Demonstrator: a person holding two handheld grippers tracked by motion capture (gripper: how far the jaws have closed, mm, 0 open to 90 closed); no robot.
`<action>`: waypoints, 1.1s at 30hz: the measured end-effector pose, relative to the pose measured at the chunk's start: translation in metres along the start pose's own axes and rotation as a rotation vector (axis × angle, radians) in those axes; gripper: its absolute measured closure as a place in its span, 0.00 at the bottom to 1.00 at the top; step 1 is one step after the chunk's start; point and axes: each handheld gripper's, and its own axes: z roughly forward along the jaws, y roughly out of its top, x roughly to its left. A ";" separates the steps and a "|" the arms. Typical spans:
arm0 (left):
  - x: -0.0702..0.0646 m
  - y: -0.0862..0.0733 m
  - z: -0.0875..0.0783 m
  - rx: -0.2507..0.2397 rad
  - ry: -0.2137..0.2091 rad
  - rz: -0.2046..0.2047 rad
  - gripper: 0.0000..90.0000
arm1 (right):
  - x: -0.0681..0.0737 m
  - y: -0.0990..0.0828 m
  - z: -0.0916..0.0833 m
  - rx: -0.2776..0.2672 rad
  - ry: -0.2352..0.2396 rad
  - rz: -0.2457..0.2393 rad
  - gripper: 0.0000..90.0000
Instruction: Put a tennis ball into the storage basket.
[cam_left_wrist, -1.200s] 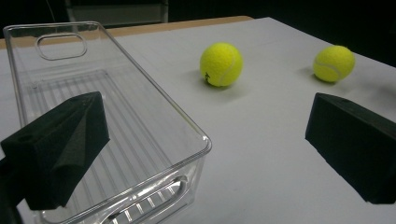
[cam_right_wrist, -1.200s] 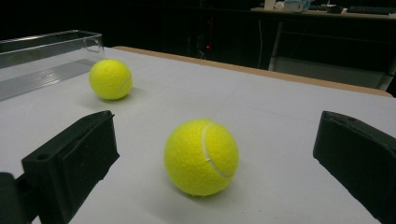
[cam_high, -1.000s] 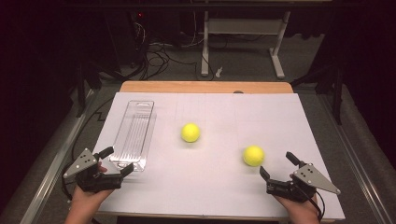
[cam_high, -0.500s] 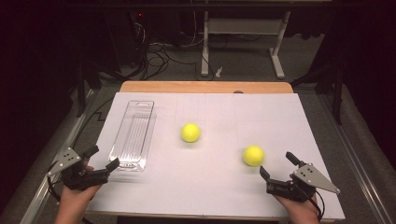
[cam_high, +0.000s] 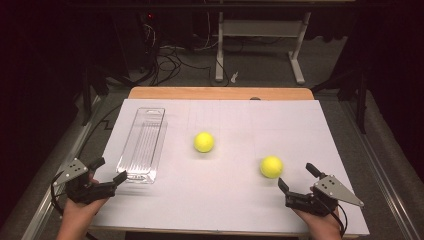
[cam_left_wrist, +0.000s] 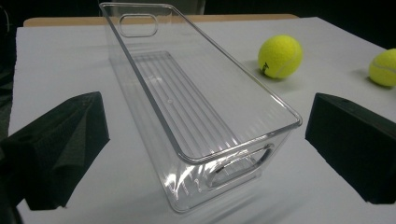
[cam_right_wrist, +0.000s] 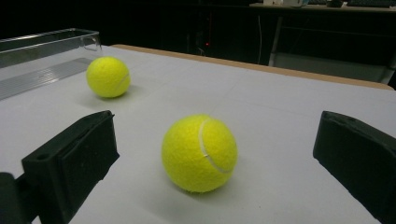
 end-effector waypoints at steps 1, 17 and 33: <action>0.000 0.000 0.001 0.010 -0.001 -0.003 0.01 | 0.000 0.000 0.000 0.000 0.000 0.000 0.00; -0.003 -0.001 0.012 0.169 0.027 0.003 0.01 | 0.000 0.000 0.000 0.002 0.002 0.000 0.00; -0.005 -0.005 0.023 0.286 0.032 0.025 0.01 | 0.000 0.000 0.001 0.007 0.002 -0.002 0.00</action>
